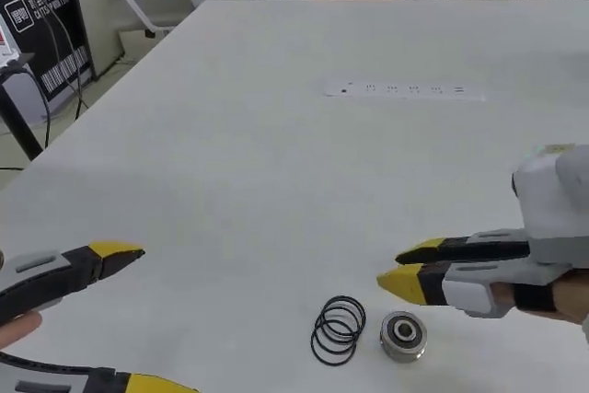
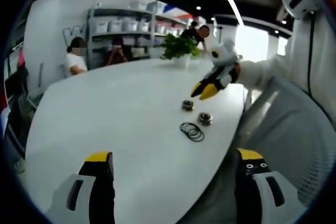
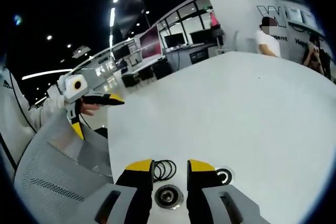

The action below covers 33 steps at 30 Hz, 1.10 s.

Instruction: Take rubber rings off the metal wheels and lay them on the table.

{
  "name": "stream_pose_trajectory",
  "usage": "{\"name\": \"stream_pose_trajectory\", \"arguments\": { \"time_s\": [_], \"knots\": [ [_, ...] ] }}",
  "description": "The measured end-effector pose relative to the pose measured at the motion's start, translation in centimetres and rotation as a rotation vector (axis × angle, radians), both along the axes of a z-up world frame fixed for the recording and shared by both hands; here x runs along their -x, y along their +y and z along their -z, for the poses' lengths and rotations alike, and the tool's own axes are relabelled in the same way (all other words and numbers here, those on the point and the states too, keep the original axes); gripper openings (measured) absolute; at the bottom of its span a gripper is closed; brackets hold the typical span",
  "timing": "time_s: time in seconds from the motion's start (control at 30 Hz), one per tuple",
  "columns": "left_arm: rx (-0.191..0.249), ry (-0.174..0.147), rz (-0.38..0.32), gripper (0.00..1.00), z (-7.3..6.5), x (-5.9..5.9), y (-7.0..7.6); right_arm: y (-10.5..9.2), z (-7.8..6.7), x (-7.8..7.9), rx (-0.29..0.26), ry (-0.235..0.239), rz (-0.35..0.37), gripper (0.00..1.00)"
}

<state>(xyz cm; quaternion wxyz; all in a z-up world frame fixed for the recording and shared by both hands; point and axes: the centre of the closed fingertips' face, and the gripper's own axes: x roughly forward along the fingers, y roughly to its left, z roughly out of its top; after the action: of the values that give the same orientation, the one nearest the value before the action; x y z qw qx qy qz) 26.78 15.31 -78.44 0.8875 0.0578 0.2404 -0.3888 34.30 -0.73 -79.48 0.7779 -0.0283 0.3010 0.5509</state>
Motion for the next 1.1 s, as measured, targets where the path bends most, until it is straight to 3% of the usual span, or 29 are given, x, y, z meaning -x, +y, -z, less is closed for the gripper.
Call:
{"name": "stream_pose_trajectory", "arguments": {
  "time_s": [0.27,0.4,0.5,0.97,1.1],
  "knots": [
    [-0.005,-0.013,0.017,0.97,-0.3,0.0,-0.2,-1.6,-2.8,-0.2,-0.06,-0.052,0.041,0.28],
    [-0.004,-0.014,0.015,0.99,-0.4,0.0,-0.2,-2.5,-4.6,-0.4,-0.11,-0.088,0.074,0.43],
    [-0.004,-0.006,0.014,1.0,-0.4,0.1,-0.2,-3.2,-5.6,-0.4,-0.127,-0.133,0.084,0.46],
    [-0.001,-0.015,0.0,1.0,-0.7,0.4,0.4,-6.9,-7.1,0.4,-0.15,-0.265,0.173,0.81],
    [0.001,-0.018,-0.003,1.0,-0.7,0.4,0.5,-7.6,-7.2,0.9,-0.152,-0.287,0.182,0.86]
  ]
}}
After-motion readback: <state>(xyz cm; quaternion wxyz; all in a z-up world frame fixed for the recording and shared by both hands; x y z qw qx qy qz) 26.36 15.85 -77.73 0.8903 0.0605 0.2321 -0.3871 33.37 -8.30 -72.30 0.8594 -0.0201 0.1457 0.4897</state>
